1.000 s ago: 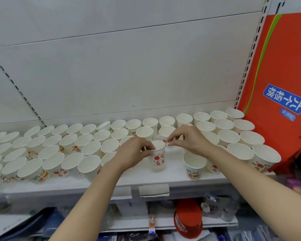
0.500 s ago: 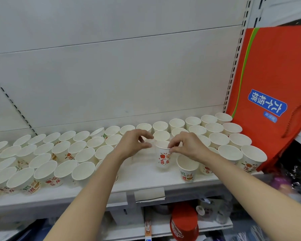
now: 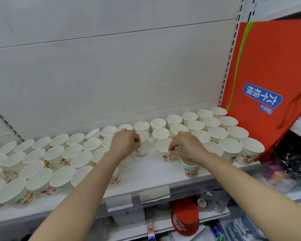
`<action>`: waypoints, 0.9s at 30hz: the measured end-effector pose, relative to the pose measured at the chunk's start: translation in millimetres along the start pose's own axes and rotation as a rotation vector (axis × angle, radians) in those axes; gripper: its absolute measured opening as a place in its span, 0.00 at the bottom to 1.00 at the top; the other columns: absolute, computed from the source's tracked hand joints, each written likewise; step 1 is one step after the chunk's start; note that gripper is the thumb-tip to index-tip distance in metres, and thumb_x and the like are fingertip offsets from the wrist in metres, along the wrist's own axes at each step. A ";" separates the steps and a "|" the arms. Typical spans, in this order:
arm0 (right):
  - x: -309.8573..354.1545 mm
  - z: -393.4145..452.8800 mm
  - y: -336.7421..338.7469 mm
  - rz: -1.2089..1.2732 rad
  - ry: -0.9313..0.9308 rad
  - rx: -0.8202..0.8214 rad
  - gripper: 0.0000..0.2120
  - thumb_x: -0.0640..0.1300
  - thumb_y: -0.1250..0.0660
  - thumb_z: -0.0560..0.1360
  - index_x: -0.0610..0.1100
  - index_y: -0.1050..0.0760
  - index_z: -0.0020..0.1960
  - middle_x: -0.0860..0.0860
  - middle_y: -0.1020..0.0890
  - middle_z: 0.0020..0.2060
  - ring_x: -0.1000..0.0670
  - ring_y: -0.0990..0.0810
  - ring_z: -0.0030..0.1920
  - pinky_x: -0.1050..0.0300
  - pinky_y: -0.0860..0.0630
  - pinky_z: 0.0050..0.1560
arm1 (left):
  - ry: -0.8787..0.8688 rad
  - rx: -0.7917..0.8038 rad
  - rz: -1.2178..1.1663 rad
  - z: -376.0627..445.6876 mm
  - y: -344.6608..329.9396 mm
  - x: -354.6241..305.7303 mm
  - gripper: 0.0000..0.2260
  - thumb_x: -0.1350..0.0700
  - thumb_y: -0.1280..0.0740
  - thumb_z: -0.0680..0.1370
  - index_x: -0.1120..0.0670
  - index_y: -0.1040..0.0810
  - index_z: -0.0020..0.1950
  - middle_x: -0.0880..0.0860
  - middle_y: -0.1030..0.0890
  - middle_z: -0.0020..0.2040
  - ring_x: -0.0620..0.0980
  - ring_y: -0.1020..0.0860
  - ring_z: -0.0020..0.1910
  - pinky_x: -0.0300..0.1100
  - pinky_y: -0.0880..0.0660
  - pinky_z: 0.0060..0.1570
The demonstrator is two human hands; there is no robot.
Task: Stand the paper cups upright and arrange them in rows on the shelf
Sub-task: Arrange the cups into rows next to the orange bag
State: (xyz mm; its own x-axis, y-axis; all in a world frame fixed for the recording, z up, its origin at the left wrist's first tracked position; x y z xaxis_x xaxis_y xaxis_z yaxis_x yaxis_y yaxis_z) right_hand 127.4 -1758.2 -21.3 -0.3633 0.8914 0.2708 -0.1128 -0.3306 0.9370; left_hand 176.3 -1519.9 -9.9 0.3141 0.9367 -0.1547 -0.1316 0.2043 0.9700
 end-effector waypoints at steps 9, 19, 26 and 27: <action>5.4 -10.1 12.4 0.169 -0.011 -0.100 0.08 0.50 0.25 0.67 0.56 0.19 0.45 0.57 0.19 0.43 0.56 0.29 0.46 0.57 0.29 0.44 | -0.056 0.030 -0.193 -40.3 32.7 -10.7 0.01 0.51 0.27 0.71 0.46 0.17 0.41 0.41 0.21 0.38 0.43 0.24 0.42 0.45 0.25 0.41; 45.2 25.7 34.7 0.162 0.134 -0.190 0.02 0.45 0.28 0.70 0.51 0.18 0.42 0.58 0.19 0.38 0.54 0.30 0.43 0.57 0.34 0.41 | -0.132 0.075 -0.155 -73.8 36.4 -21.3 0.03 0.47 0.27 0.70 0.43 0.18 0.42 0.41 0.21 0.40 0.41 0.26 0.44 0.44 0.25 0.43; 40.8 108.4 6.5 0.062 0.044 -0.017 0.06 0.47 0.29 0.70 0.52 0.19 0.46 0.55 0.19 0.42 0.53 0.27 0.48 0.57 0.31 0.43 | -0.148 0.038 -0.159 -98.8 24.5 -15.1 0.05 0.45 0.29 0.73 0.43 0.18 0.48 0.39 0.22 0.45 0.39 0.29 0.48 0.33 0.33 0.42; 41.3 116.9 1.1 0.052 0.038 0.009 0.07 0.47 0.28 0.69 0.53 0.19 0.47 0.54 0.19 0.44 0.53 0.27 0.49 0.57 0.31 0.43 | -0.149 0.026 -0.176 -101.3 23.3 -13.2 0.05 0.45 0.29 0.73 0.42 0.18 0.48 0.38 0.23 0.44 0.38 0.29 0.48 0.31 0.34 0.42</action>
State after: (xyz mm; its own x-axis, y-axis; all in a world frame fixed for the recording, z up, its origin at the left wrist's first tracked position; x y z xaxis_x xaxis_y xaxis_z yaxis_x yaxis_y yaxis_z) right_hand 220.4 -1685.5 16.7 -0.4029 0.8609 0.3108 -0.0847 -0.3732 0.9239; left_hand 73.9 -1498.7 -4.2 0.4657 0.8345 -0.2943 -0.0392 0.3517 0.9353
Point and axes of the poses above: each hand's wrist, its own z-axis towards the middle knuckle, its own y-axis out of the back of the hand, x = y × z, the point moved 2 cm from there along z, towards the middle knuckle
